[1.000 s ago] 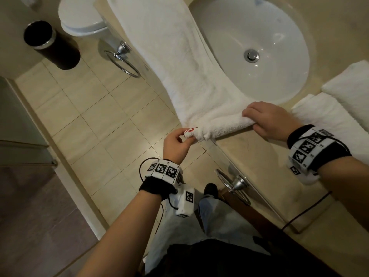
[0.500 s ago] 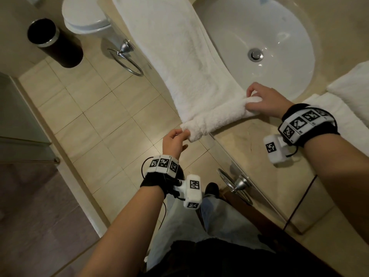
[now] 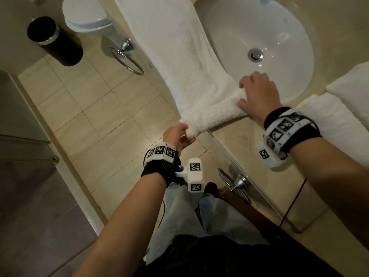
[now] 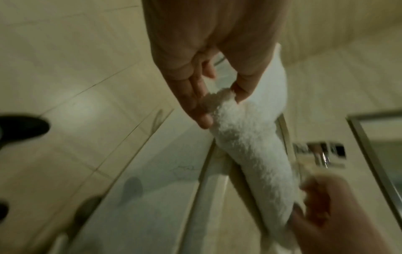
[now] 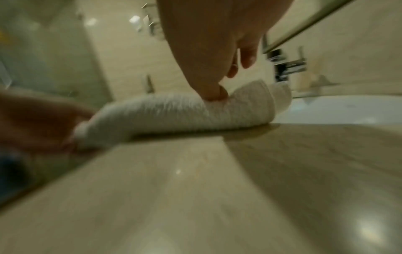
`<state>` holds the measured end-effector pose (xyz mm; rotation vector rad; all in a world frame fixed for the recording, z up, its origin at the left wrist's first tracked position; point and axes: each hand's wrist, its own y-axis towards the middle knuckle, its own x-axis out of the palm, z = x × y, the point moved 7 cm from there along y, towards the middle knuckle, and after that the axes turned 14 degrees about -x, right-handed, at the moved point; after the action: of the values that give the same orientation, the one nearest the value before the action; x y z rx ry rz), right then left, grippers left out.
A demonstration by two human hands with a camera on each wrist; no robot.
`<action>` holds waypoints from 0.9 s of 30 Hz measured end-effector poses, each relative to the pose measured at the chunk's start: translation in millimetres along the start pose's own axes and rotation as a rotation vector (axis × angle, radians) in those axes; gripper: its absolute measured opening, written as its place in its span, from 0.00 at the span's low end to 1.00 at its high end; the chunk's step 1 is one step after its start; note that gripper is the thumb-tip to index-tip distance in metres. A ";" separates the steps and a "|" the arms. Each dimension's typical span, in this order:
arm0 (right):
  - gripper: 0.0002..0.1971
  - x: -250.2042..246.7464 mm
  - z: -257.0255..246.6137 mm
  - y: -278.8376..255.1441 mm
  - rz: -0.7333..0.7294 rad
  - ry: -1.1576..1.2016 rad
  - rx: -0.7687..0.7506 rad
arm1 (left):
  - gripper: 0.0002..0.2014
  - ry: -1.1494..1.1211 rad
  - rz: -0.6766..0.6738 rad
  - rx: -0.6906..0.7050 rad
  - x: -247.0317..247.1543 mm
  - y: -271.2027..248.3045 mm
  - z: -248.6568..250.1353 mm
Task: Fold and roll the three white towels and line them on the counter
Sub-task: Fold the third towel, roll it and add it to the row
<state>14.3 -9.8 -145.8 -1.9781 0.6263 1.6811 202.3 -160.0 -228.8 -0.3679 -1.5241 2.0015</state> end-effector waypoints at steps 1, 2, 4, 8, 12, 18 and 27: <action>0.17 -0.2 -15.0 -0.1 0.058 -0.063 -0.132 | 0.10 0.013 0.026 0.019 -0.5 -0.1 1.4; 0.18 3.3 -27.6 -3.2 0.079 -0.105 -0.245 | 0.13 0.046 0.059 0.054 -1.0 -0.2 3.8; 0.20 12.2 -36.9 -13.5 0.075 -0.078 -0.338 | 0.17 0.206 0.157 0.217 -0.1 -7.2 14.0; 0.20 11.0 -33.8 -24.3 0.066 0.079 -0.336 | 0.11 0.907 0.421 0.940 23.6 -48.1 39.5; 0.23 14.8 -29.9 -28.0 0.012 -0.018 -0.428 | 0.13 1.335 0.313 1.246 45.6 -55.6 23.6; 0.23 18.8 -31.6 -12.4 -0.030 0.018 -0.393 | 0.28 1.413 0.316 0.980 37.5 -39.8 22.5; 0.22 25.7 -29.5 -10.5 -0.114 0.046 -0.300 | 0.25 1.298 0.271 0.937 20.5 -39.6 43.5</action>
<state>47.3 -20.8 -166.4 -2.2166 0.2813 1.7459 173.7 -174.8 -175.5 -1.1529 0.2629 1.7232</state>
